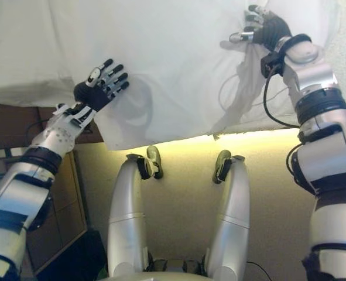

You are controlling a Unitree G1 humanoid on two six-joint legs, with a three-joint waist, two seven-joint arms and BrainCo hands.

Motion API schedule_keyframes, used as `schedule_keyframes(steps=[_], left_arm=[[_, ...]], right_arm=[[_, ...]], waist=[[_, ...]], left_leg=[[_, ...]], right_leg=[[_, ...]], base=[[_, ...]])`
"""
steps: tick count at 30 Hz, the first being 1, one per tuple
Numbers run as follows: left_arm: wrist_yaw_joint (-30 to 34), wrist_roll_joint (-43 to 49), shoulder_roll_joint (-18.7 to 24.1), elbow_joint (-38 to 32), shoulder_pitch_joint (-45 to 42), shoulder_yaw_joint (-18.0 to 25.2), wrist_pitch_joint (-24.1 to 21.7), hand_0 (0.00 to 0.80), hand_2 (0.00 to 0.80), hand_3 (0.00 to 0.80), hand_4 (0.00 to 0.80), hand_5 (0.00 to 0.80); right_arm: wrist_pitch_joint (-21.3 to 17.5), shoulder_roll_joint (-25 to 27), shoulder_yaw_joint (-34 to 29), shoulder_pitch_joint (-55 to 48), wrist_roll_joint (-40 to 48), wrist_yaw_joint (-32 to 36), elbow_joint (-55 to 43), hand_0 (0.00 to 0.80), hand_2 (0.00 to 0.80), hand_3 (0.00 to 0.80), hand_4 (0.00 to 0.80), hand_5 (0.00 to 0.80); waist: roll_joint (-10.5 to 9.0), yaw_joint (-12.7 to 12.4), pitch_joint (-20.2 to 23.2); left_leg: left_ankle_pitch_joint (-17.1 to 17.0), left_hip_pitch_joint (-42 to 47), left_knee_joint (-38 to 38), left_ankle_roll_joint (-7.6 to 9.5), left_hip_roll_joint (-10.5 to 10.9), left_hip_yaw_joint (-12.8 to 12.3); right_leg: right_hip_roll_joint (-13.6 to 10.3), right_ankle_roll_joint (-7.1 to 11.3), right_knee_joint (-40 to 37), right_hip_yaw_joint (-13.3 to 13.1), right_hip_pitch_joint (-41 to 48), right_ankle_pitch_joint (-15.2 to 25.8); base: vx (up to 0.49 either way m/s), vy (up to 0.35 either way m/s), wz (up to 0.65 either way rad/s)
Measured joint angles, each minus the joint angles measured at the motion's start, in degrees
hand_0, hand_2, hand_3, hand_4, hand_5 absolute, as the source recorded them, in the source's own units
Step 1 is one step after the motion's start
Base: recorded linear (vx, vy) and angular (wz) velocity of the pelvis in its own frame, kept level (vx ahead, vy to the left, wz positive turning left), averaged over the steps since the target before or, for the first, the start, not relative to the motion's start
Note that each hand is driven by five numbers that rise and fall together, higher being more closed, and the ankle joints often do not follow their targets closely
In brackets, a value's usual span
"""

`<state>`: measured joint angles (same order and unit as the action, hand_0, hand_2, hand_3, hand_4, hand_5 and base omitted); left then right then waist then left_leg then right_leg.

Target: Make the bed neatly

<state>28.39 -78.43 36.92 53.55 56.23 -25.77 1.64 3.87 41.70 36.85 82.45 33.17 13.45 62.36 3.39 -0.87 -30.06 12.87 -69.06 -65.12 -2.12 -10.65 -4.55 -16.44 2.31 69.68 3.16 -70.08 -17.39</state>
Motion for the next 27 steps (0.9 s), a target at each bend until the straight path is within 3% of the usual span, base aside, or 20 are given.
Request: schedule_keyframes(steps=[8, 17, 27], left_arm=[[-2.59, -0.07, -0.64, 1.83, 0.61, 0.84, 0.53, 0.0, 0.0, 0.0, 0.0, 0.0], [-3.44, -4.27, -3.11, 4.15, -1.48, 5.01, 3.25, 0.0, 0.0, 0.0, 0.0, 0.0], [-5.84, -4.87, -4.2, 10.74, -4.47, 5.43, 10.72, 0.0, 0.0, 0.0, 0.0, 0.0]], right_arm=[[1.93, 0.09, -1.36, 2.95, 0.0, 0.43, 1.5, 0.0, 0.0, 0.0, 0.0, 0.0], [2.67, 0.08, -5.55, 1.64, 0.29, 4.51, 1.67, 0.0, 0.0, 0.0, 0.0, 0.0], [0.44, 0.07, -5.73, 0.33, 2.62, 4.83, 1.73, 0.0, 0.0, 0.0, 0.0, 0.0]], waist=[[0.0, -0.06, 0.0], [0.02, -0.07, 0.43], [0.02, -0.06, 0.78]], left_leg=[[0.11, -2.03, -0.27, -0.2, -0.02, 0.19], [-0.54, -1.73, 1.9, -0.79, 0.09, 0.15], [-0.69, -1.51, 2.5, -1.03, 0.02, 0.53]], right_leg=[[0.08, -0.78, 0.47, 0.23, -2.09, -0.07], [0.25, -0.96, -1.12, 0.56, -2.06, 0.05], [0.35, -1.14, -1.75, 1.42, -1.32, -0.02]], base=[[-0.022, -0.016, 0.0], [-0.018, -0.001, 0.0], [-0.027, -0.013, 0.01]])
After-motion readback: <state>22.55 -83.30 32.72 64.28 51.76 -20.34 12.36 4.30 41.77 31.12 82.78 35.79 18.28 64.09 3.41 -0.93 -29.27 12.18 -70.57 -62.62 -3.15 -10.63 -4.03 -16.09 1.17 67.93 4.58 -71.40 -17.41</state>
